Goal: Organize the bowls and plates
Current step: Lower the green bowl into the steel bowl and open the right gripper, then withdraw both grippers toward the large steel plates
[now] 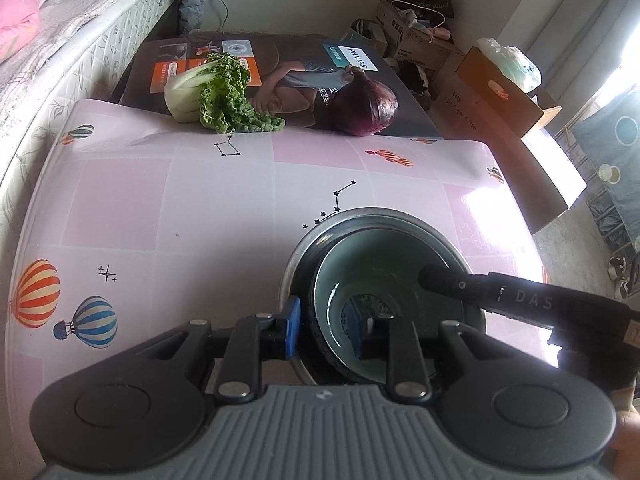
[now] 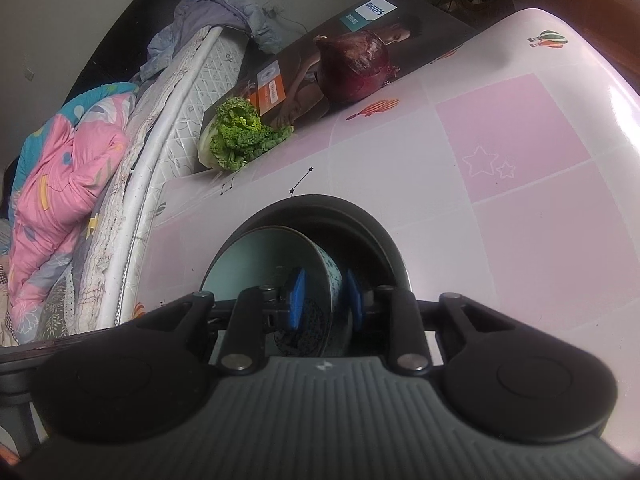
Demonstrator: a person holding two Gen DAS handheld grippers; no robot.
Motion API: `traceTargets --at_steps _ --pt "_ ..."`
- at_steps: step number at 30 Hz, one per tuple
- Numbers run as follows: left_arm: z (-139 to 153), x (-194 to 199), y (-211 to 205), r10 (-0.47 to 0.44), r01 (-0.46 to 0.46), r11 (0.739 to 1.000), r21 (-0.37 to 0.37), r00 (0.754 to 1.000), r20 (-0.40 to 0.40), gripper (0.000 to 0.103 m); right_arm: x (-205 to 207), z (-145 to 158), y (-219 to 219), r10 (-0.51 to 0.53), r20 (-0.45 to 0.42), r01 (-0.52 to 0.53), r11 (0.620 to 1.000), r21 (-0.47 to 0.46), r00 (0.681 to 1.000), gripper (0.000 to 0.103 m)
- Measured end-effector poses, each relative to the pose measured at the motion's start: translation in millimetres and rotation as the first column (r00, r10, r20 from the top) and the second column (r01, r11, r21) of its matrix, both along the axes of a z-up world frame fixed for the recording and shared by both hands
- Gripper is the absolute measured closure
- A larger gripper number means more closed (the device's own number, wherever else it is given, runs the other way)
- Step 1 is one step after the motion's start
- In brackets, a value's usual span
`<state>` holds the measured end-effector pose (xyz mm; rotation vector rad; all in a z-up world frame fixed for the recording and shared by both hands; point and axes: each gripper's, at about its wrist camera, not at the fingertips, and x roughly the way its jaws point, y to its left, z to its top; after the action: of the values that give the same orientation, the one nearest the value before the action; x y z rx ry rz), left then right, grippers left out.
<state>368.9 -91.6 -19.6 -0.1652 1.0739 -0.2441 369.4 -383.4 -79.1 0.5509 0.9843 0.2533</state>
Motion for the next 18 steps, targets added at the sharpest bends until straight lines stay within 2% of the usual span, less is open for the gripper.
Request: traceTargets --at_steps 2,4,8,10,13,15,18 --pt "9.3 -4.2 3.0 0.004 -0.004 1.0 0.0 1.0 0.027 0.06 -1.3 6.5 -2.8 -0.015 0.02 0.015 1.0 0.003 1.0 0.065" --pt "18.3 -10.8 5.9 0.004 -0.005 1.0 0.012 0.999 0.05 0.052 -5.2 15.8 -7.0 -0.03 0.048 0.03 1.0 0.006 0.998 0.059" --pt "39.0 -32.1 14.3 -0.015 0.011 0.999 0.04 0.994 0.104 0.041 -22.8 36.3 -15.1 -0.06 0.091 0.059 0.998 0.021 0.994 0.057" --pt "51.8 -52.4 22.0 -0.039 0.028 0.997 0.073 0.988 0.151 0.032 -40.9 49.8 -18.8 -0.065 0.118 0.063 0.998 0.027 0.991 0.055" --pt "68.9 -90.9 41.9 -0.048 0.017 0.992 0.127 0.968 0.246 0.021 -82.6 74.4 -22.4 -0.056 0.169 0.057 0.998 -0.002 0.984 0.048" --pt "77.0 -116.8 56.9 -0.045 0.002 0.988 0.152 0.959 0.28 0.017 -116.1 89.7 -23.2 -0.044 0.207 0.053 0.998 -0.04 0.977 0.043" --pt "86.7 -156.5 80.3 -0.043 -0.004 0.989 0.15 0.95 0.311 0.014 -166.4 108.6 -20.0 -0.027 0.263 0.057 0.992 -0.109 0.964 0.027"
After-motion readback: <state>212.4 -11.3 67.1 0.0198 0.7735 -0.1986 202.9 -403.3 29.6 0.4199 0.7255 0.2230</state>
